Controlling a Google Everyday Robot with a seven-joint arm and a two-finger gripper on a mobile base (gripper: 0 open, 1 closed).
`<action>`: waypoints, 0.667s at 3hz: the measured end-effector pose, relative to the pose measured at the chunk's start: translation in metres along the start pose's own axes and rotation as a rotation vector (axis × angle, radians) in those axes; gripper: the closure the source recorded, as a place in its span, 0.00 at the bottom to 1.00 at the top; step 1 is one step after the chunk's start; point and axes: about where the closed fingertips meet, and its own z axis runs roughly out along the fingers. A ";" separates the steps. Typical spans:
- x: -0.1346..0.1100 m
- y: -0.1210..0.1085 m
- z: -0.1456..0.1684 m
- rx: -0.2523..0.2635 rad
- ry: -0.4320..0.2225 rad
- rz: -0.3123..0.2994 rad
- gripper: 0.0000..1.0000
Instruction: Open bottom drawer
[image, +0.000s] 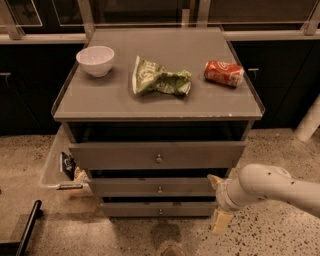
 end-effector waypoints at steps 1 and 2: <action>-0.002 0.009 0.038 -0.004 -0.032 -0.035 0.00; 0.002 0.018 0.076 -0.008 -0.066 -0.070 0.00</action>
Offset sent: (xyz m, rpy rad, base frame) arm -0.0049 0.0386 -0.1195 0.0834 -0.0419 0.1267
